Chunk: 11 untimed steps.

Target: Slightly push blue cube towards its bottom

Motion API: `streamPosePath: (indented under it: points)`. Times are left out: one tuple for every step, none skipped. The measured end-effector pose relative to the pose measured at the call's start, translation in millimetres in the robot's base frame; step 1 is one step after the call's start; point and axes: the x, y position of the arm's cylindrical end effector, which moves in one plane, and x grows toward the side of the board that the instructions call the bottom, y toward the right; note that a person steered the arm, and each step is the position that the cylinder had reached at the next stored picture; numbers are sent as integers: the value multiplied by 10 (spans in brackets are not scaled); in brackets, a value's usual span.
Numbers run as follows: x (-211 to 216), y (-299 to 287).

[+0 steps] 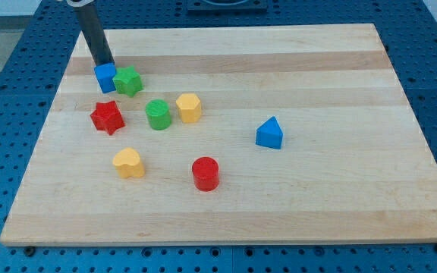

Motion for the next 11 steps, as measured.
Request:
streamPosePath:
  points:
    - [80, 0]
    - [150, 0]
    - [151, 1]
    - [151, 87]
    - [151, 87]
    - [151, 127]
    - [151, 217]
    - [151, 308]
    - [151, 330]
    - [153, 330]
    - [156, 330]
